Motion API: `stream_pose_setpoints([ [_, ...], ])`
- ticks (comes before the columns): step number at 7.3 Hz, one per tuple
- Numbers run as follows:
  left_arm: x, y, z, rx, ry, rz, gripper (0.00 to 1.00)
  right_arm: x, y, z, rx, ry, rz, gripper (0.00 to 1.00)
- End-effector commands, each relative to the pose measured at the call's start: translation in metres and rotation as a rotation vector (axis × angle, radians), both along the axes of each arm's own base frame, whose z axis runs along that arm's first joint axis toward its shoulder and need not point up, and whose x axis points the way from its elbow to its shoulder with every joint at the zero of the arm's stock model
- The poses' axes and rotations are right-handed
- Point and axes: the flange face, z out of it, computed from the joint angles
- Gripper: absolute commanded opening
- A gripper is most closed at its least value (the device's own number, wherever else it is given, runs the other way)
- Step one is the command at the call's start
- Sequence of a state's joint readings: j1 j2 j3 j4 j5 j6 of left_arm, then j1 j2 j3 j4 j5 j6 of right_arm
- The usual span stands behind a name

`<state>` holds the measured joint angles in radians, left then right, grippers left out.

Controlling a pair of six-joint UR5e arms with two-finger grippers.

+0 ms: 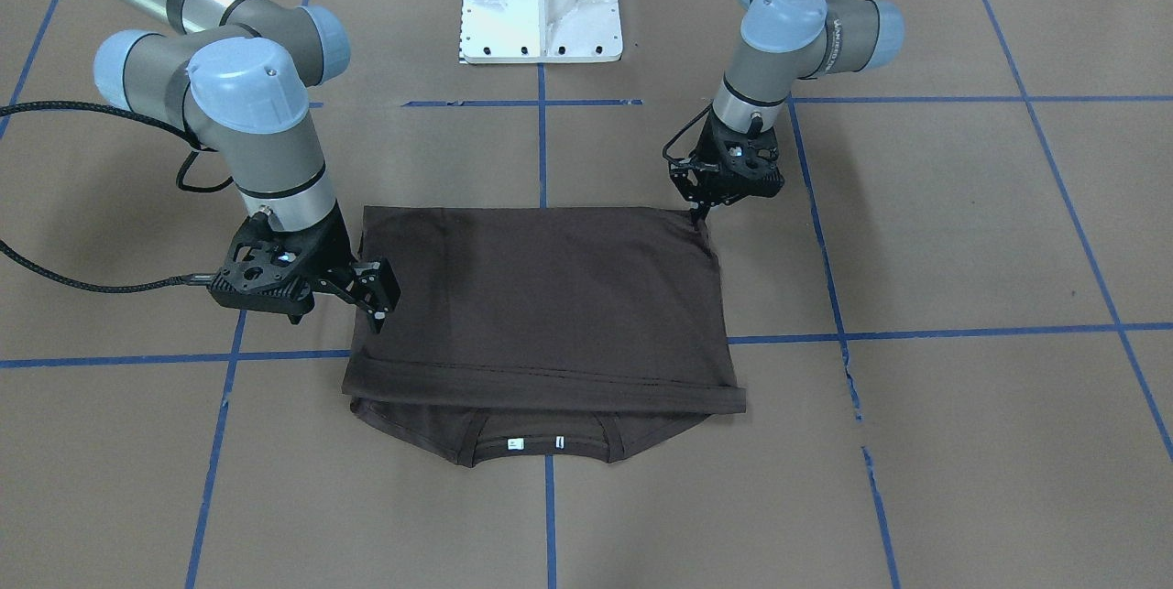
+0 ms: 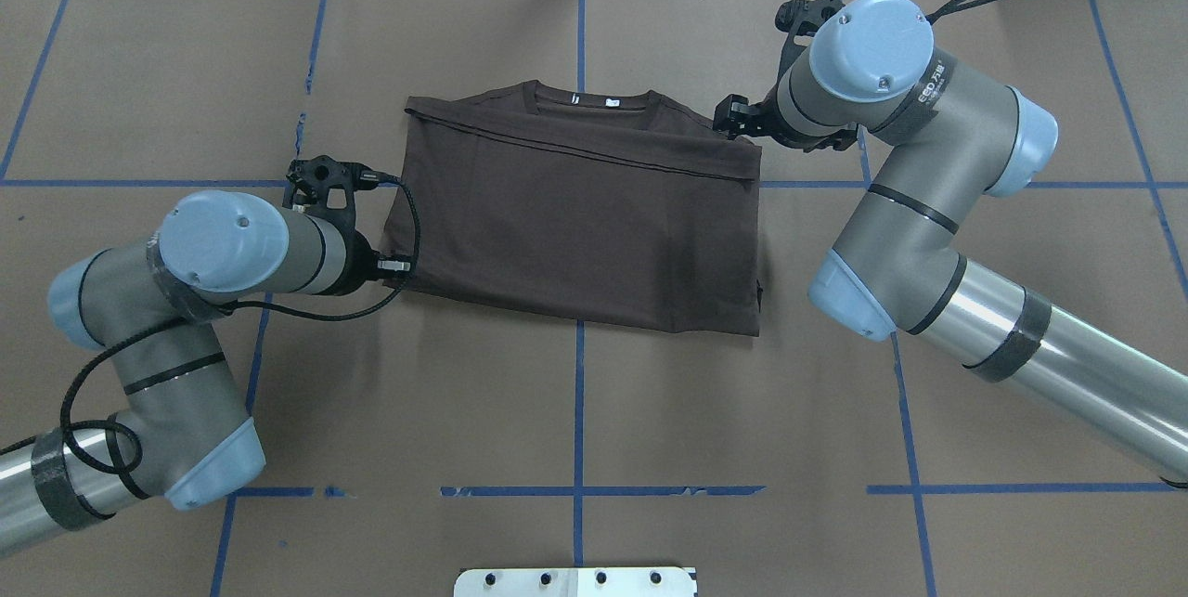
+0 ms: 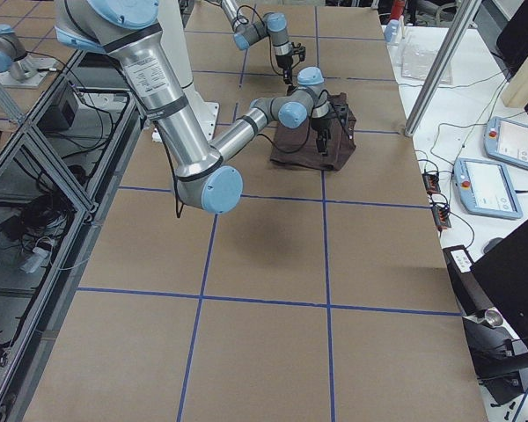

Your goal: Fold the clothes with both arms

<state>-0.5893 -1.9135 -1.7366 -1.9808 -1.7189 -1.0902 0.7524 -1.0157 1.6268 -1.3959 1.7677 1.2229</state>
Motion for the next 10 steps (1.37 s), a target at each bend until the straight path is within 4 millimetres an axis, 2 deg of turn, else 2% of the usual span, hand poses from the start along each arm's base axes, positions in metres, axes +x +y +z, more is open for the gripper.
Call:
stream_pose_setpoints([
  [1,-0.053,-0.082,0.029,0.077,-0.112,-0.049,0.0,0.0,0.001,-0.001,-0.001,-0.003,0.003,1.0],
  [3,-0.067,-0.175,0.033,0.086,-0.15,-0.129,0.0,0.003,0.003,-0.009,0.011,-0.015,0.003,1.0],
  [4,-0.068,-0.22,0.034,0.098,-0.174,-0.145,0.0,0.005,0.008,-0.016,0.018,-0.028,0.005,1.0],
  [5,-0.064,-0.256,0.03,0.118,-0.171,-0.162,0.0,0.003,0.012,-0.021,0.013,-0.042,0.011,1.0],
  [6,-0.054,-0.287,0.045,0.121,-0.185,-0.167,0.0,0.004,0.018,-0.029,0.023,-0.057,0.005,1.0],
  [7,-0.065,-0.298,0.061,0.182,-0.211,-0.174,0.0,-0.001,0.026,-0.035,0.033,-0.067,-0.008,1.0],
  [8,-0.079,-0.301,0.068,0.209,-0.226,-0.155,0.57,-0.011,0.032,-0.04,0.041,-0.072,-0.024,1.0],
  [9,-0.096,-0.275,0.079,0.27,-0.197,-0.136,1.0,-0.028,0.042,-0.051,0.058,-0.094,-0.044,1.0],
  [10,-0.107,-0.243,0.08,0.282,-0.121,-0.056,1.0,-0.045,0.037,-0.061,0.043,-0.141,-0.011,1.0],
])
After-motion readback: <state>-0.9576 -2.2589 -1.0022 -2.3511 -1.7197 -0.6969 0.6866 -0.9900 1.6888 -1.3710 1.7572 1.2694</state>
